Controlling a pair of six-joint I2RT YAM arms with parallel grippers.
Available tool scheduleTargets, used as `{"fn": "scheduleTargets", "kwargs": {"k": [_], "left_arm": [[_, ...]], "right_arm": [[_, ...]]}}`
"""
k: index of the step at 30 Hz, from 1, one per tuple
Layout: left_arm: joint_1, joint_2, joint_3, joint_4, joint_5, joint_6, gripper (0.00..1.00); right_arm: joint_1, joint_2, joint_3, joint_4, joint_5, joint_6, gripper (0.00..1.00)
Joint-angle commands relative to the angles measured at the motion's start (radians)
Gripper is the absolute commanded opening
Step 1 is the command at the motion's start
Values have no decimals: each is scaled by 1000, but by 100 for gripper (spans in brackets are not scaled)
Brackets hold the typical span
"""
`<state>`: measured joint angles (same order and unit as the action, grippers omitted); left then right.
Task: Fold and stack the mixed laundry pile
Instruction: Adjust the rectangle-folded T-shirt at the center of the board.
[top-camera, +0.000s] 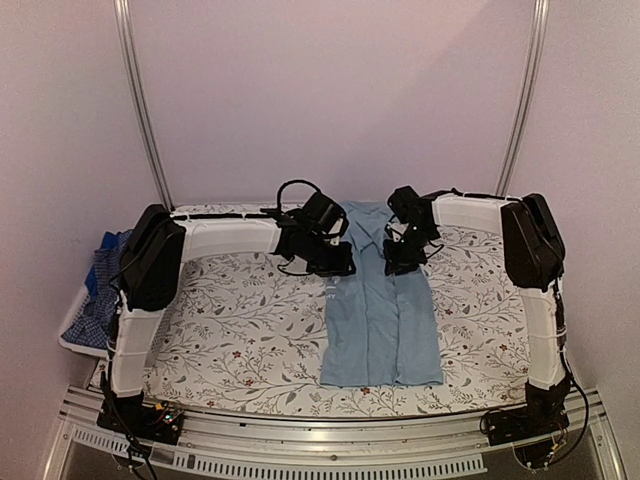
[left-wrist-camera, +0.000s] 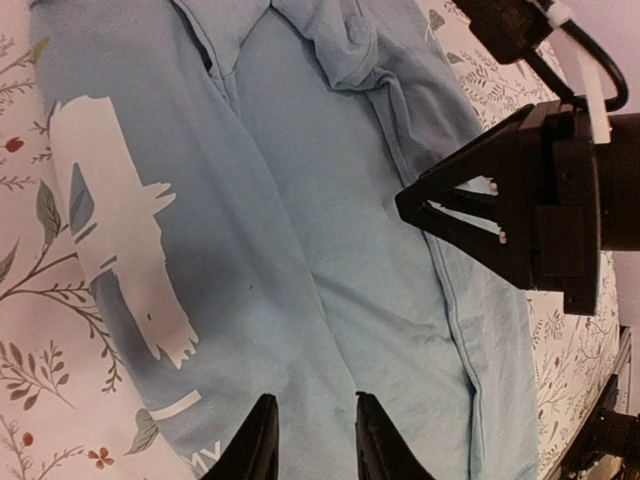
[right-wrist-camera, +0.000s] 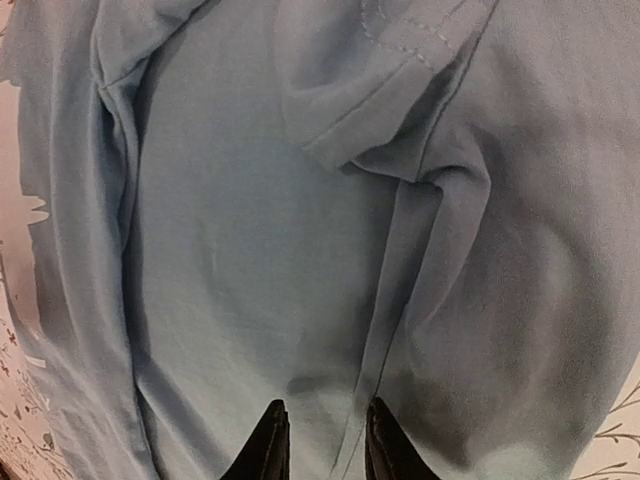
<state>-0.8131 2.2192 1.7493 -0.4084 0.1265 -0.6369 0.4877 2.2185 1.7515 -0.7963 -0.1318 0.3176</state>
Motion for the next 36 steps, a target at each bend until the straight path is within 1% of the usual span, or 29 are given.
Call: {"fn": "scheduleTargets", "kwargs": {"k": [1, 5, 7, 10, 13, 14, 21, 26, 27, 29, 32, 35, 36], "left_arm": [[7, 17, 25, -2, 1, 1, 27], [9, 28, 38, -3, 4, -4, 27], [9, 33, 41, -4, 6, -6, 27], [9, 36, 45, -4, 8, -4, 27], [10, 38, 45, -9, 5, 0, 27], [11, 37, 44, -11, 4, 0, 27], [15, 32, 39, -12, 3, 2, 27], [15, 34, 39, -8, 9, 3, 27], [14, 35, 39, -7, 12, 4, 27], [15, 37, 39, -7, 16, 7, 27], [14, 26, 20, 1, 49, 16, 30], [14, -13, -43, 46, 95, 36, 32], [13, -25, -66, 62, 122, 49, 32]], "right_arm": [[1, 43, 24, -31, 82, -20, 25], [11, 69, 26, -37, 112, -38, 24], [13, 78, 33, -42, 119, -40, 22], [14, 85, 46, -42, 110, -40, 14], [16, 87, 72, -52, 88, -41, 3], [17, 85, 82, -56, 78, -41, 0], [18, 27, 123, -54, -10, -21, 0], [17, 12, 74, -36, -55, -12, 0], [17, 12, 58, -30, -62, -10, 1], [16, 17, 29, -23, -86, -12, 10], [8, 4, -33, 17, -195, -18, 22], [-13, -71, -98, 58, -279, -19, 32], [-20, -128, -123, 74, -297, -16, 36]]}}
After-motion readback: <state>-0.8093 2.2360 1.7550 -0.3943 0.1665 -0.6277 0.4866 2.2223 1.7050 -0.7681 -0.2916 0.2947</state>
